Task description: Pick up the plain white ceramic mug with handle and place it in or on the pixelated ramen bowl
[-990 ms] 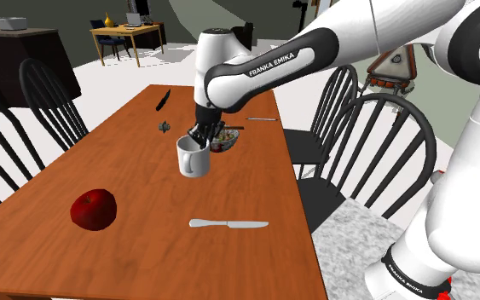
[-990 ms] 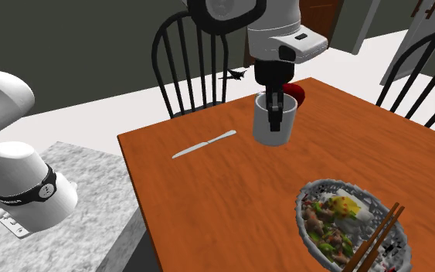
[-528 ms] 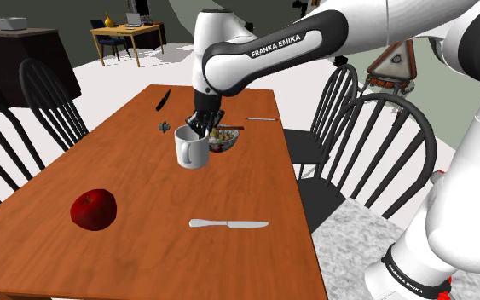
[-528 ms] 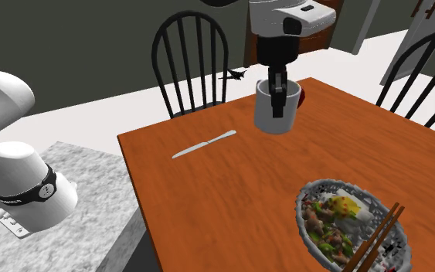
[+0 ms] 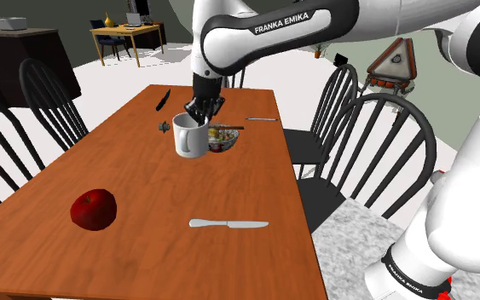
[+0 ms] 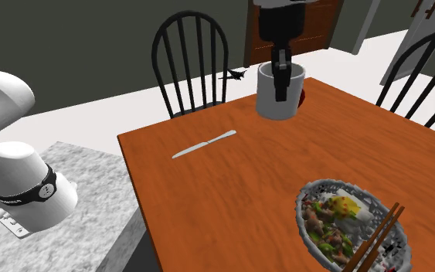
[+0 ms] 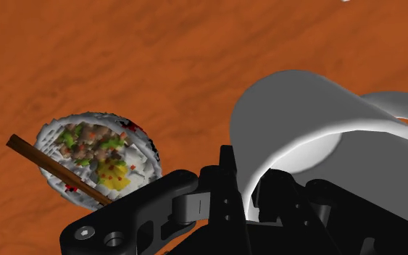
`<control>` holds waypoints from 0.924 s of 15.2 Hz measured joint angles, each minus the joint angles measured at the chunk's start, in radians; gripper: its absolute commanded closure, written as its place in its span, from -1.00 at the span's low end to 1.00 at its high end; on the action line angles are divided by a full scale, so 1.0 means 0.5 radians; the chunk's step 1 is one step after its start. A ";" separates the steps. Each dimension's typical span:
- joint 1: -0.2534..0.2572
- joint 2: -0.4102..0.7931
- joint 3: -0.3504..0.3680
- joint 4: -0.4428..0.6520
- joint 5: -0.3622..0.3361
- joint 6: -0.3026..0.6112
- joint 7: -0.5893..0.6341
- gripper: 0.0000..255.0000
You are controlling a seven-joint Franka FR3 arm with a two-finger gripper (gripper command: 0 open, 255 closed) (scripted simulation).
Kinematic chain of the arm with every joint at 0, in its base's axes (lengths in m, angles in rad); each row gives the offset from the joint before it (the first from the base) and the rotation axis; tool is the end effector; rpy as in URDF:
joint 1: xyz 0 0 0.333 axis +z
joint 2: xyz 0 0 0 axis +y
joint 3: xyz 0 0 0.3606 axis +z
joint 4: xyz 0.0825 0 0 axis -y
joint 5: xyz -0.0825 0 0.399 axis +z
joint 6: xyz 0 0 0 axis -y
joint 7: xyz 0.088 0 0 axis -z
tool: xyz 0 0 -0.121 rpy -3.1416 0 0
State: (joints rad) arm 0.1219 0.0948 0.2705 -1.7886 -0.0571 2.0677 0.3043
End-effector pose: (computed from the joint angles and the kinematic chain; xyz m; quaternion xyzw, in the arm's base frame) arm 0.5851 0.2318 0.5392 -0.9941 -0.0533 -0.0929 0.0191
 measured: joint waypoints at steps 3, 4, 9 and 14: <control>-0.047 0.039 -0.037 0.086 0.013 -0.045 -0.092 1.00; -0.067 0.056 -0.052 0.121 0.019 -0.063 -0.130 1.00; -0.168 0.245 -0.128 0.398 0.026 -0.152 -0.321 1.00; -0.271 0.448 -0.190 0.722 0.042 -0.274 -0.507 1.00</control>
State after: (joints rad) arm -0.0135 0.3186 0.1753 -1.4277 -0.0359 1.9307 0.0509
